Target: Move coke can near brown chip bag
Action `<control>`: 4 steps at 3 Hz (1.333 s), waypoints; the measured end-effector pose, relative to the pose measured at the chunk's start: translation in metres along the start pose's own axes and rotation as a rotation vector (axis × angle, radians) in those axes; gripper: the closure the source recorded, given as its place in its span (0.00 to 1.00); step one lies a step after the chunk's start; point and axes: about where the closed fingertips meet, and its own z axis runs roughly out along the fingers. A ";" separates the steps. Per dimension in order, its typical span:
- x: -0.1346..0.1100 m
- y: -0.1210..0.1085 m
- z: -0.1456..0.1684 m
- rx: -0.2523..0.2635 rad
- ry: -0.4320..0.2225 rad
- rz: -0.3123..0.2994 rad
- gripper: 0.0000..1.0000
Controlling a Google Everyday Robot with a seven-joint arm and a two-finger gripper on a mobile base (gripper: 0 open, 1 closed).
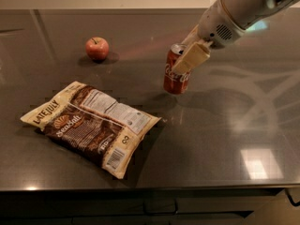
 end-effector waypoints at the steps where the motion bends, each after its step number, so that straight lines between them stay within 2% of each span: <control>1: -0.013 0.040 0.007 -0.092 -0.007 -0.077 1.00; 2: -0.022 0.070 0.014 -0.141 0.001 -0.149 1.00; 3: -0.020 0.085 0.037 -0.148 0.037 -0.209 1.00; 4: -0.019 0.081 0.043 -0.137 0.047 -0.214 0.99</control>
Offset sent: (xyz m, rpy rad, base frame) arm -0.0925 0.0646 -0.0062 -0.0228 0.0310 0.3120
